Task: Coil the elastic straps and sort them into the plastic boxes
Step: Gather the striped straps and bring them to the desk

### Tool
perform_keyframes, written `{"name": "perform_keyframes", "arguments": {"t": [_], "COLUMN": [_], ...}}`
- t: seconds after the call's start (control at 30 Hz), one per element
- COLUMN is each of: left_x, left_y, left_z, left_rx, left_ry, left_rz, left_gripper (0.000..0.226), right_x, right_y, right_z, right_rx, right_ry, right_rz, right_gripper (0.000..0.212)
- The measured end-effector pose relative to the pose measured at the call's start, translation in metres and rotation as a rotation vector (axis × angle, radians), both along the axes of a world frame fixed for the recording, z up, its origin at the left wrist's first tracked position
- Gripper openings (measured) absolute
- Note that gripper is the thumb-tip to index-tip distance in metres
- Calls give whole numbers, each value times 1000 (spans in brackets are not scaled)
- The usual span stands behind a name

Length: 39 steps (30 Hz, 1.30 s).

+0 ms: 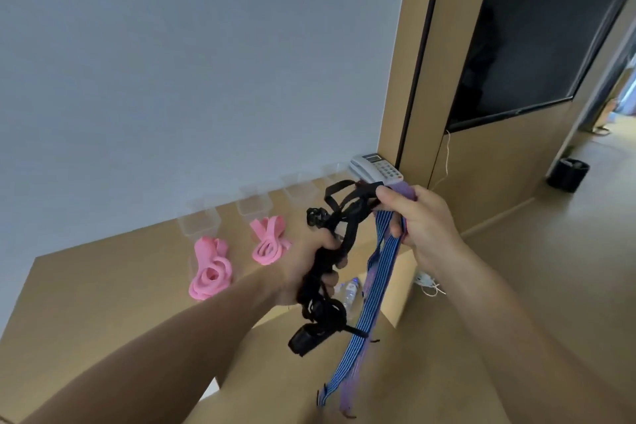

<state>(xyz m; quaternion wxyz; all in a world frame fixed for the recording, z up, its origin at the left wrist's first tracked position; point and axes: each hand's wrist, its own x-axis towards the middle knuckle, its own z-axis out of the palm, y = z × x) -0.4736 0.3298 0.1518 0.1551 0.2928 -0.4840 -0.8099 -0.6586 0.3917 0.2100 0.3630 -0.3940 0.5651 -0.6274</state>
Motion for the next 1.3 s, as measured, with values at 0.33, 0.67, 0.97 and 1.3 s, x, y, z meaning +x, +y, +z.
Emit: {"name": "perform_keyframes", "arguments": {"t": [0.33,0.67,0.97,1.3], "left_x": [-61,-94,-114,-131], "left_y": [-94,-219,-289,-311], "left_z": [-30,-103,-143,-168], "left_rx": [-190,37,214,-174], "left_ry": [-133,-332,-324,-634], "left_rz": [-30,387,461,472], "left_gripper": [19,30,29,17], "right_x": [-57,-89,-117,-135], "right_y": [-59,-131,-165,-210], "right_z": [-5,-33,-61,-86], "right_rx": [79,254,331,354], "right_ry": [158,324,335,250], "right_rz": [-106,-135,-126,55], "right_gripper": [17,20,28,27]}}
